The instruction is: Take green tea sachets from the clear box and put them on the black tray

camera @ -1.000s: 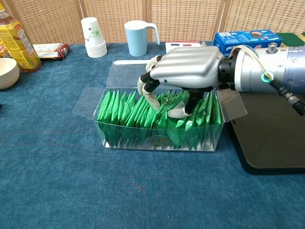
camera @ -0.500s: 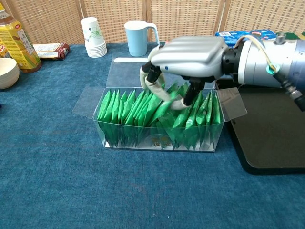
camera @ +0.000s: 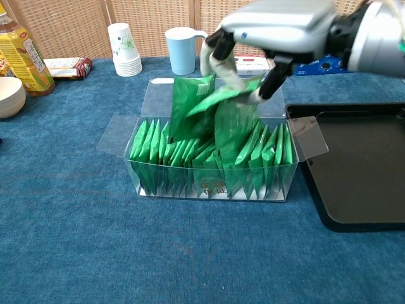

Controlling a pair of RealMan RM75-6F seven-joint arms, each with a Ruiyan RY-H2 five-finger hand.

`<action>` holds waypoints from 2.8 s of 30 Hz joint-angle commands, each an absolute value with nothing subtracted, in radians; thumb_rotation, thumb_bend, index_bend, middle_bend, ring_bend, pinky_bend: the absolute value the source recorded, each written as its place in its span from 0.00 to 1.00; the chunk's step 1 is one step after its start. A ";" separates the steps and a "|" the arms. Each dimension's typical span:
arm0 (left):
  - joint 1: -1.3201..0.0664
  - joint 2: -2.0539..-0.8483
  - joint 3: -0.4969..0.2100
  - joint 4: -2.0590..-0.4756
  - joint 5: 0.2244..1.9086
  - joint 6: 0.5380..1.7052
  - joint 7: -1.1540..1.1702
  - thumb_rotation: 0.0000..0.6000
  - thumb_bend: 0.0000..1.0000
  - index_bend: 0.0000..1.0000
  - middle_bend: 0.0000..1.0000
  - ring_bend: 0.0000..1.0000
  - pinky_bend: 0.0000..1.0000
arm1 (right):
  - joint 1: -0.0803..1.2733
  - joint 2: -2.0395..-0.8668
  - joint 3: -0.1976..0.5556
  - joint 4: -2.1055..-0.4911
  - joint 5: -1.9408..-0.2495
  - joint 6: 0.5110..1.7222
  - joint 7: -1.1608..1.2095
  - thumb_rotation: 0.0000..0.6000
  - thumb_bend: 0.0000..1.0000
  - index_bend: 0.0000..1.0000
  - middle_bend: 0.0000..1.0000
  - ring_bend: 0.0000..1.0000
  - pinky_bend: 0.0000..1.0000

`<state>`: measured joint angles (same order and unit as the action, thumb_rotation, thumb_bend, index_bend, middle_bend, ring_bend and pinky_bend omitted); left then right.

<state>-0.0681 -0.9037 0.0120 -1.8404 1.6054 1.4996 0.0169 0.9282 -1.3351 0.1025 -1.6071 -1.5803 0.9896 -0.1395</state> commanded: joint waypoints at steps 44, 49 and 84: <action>-0.098 -0.904 0.002 -1.902 1.633 1.481 0.077 0.98 0.18 0.09 0.03 0.08 0.27 | 0.554 -1.061 -0.005 -1.632 -1.554 1.214 -0.062 1.00 0.44 0.53 0.29 0.37 0.15; -0.090 -0.898 0.006 -1.906 1.632 1.489 0.079 0.98 0.18 0.09 0.03 0.08 0.27 | 0.560 -1.088 0.001 -1.604 -1.543 1.179 -0.068 1.00 0.44 0.13 0.18 0.28 0.12; -0.029 -0.928 0.043 -1.878 1.582 1.513 0.080 0.98 0.18 0.09 0.03 0.08 0.27 | 0.322 -1.104 0.076 -1.734 -1.347 1.423 -0.255 1.00 0.29 0.00 0.00 0.00 0.06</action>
<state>-0.0313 -0.9251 0.0412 -1.8796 1.5846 1.5118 0.0788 0.3406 -1.0949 0.0755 -1.7210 -1.3593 1.4037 -0.2413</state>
